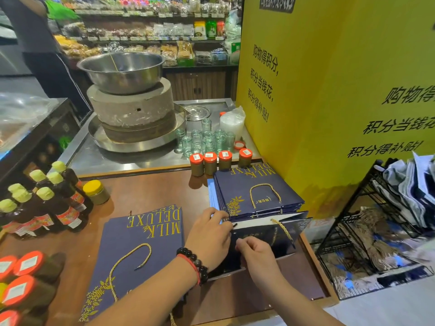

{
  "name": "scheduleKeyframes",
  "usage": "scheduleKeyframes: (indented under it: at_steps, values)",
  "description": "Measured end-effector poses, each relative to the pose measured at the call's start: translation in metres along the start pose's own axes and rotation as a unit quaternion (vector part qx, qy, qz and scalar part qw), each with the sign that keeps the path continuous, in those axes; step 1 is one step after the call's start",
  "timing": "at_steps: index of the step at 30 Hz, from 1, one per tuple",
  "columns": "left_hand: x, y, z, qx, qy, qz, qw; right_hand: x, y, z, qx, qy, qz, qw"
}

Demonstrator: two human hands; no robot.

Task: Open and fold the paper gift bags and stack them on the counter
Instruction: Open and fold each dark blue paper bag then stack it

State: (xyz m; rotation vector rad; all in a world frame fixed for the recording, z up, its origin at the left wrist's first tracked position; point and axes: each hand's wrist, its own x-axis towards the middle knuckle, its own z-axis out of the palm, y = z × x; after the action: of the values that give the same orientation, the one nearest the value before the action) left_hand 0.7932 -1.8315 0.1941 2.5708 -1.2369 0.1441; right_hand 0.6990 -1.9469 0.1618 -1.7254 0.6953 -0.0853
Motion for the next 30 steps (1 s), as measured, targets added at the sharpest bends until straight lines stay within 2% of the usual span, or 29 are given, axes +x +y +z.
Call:
scheduleKeyframes:
  at_steps: [7, 15, 19, 30]
  values:
    - [-0.001, 0.001, 0.0, 0.001, -0.02, -0.007, 1.0, 0.006, 0.006, 0.01, 0.021, 0.019, 0.008, 1.0]
    - [0.0, -0.002, 0.007, 0.004, -0.005, -0.001, 1.0, 0.006, 0.006, 0.014, 0.039, 0.035, -0.014, 0.999]
    - [0.0, -0.005, 0.014, 0.015, 0.033, 0.005, 0.999, 0.007, 0.008, 0.015, 0.03, 0.04, -0.009, 0.999]
    - [-0.001, -0.002, 0.013, 0.011, 0.064, 0.021, 0.998, 0.007, 0.004, 0.016, 0.051, 0.038, -0.015, 0.998]
